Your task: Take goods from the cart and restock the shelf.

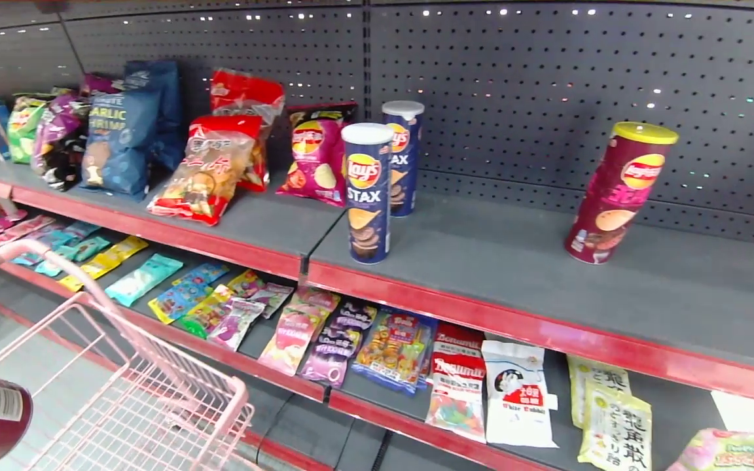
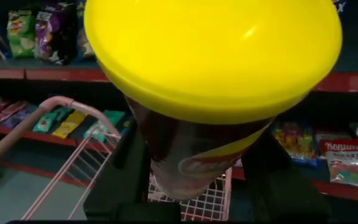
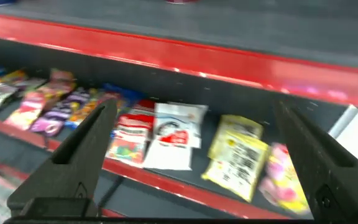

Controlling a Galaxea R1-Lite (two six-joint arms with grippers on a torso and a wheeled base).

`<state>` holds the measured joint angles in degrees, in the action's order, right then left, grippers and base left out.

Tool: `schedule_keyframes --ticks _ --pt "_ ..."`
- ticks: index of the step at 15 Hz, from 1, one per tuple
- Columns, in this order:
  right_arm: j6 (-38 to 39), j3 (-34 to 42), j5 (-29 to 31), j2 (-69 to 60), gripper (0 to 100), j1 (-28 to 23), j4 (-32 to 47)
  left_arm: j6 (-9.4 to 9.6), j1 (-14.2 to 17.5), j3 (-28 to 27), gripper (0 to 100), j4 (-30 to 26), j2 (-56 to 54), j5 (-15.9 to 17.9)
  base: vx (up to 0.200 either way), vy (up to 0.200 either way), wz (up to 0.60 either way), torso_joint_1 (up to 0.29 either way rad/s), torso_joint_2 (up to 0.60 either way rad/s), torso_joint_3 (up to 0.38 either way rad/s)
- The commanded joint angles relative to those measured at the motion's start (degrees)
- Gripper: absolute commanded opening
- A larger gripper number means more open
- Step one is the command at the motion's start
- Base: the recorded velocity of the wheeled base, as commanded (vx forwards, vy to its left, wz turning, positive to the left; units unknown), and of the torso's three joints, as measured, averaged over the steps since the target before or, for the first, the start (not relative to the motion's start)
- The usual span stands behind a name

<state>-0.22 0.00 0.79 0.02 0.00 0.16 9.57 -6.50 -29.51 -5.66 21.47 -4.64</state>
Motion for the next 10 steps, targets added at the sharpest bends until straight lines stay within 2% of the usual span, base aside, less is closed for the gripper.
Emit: schedule_keyframes --ticks 1,4,6,9,10 --pt "-0.04 0.00 0.00 -0.02 100 0.00 0.02 0.27 -0.01 0.42 0 0.03 0.24 -0.01 0.000 0.000 -0.60 0.002 0.00 0.002" --pt "-0.04 0.00 0.00 -0.02 100 0.00 0.02 1.07 -0.01 0.42 0 0.03 0.51 -0.01 0.000 0.000 -0.60 0.005 0.00 0.001" --pt "-0.13 0.00 0.00 -0.02 100 0.00 0.02 1.59 -0.01 0.42 0 0.03 0.51 -0.01 0.000 0.000 0.00 0.000 0.00 0.000" --pt "-0.22 0.00 0.00 -0.02 100 0.00 0.02 1.77 0.08 0.51 0 -0.06 0.59 -0.01 0.200 0.000 0.00 0.002 0.00 0.001" --pt "-0.22 0.00 0.00 -0.02 100 0.00 0.02 2.65 -0.01 0.60 0 -0.06 0.59 -0.01 0.200 0.000 0.00 -0.017 -0.01 0.007"
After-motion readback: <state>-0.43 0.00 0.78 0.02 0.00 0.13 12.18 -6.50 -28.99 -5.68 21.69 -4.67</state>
